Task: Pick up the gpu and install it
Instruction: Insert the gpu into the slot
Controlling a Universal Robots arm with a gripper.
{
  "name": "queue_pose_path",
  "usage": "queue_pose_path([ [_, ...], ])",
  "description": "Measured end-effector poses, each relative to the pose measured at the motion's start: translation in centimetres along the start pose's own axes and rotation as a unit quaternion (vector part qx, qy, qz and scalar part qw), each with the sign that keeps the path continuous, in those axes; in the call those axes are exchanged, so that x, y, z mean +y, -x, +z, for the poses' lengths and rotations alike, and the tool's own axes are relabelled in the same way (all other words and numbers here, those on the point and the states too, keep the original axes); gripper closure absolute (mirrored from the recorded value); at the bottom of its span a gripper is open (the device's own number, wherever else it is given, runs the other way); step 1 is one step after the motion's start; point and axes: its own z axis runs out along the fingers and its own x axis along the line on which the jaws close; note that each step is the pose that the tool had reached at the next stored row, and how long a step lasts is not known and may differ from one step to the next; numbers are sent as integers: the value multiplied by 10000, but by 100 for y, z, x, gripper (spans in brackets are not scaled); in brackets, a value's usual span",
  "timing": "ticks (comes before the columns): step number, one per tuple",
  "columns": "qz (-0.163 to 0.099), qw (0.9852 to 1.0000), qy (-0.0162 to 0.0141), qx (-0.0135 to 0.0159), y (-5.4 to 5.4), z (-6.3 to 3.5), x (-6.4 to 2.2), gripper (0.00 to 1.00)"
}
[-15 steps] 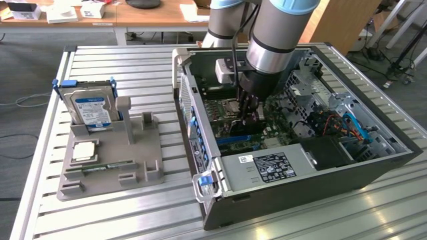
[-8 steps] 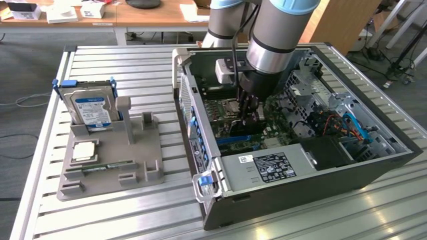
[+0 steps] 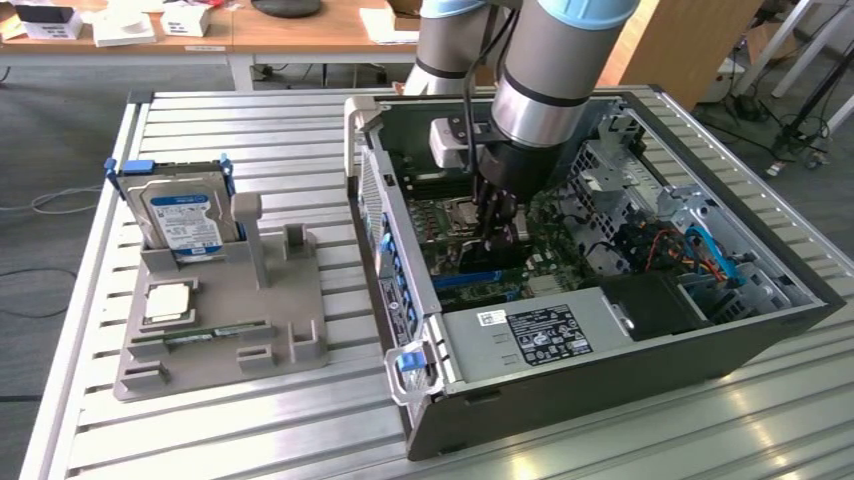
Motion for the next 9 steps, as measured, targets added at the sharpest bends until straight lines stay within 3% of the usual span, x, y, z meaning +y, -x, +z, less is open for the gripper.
queue_pose_path([
  [9, -1, 10000, 1, 1, -1, 6, 1, 73],
])
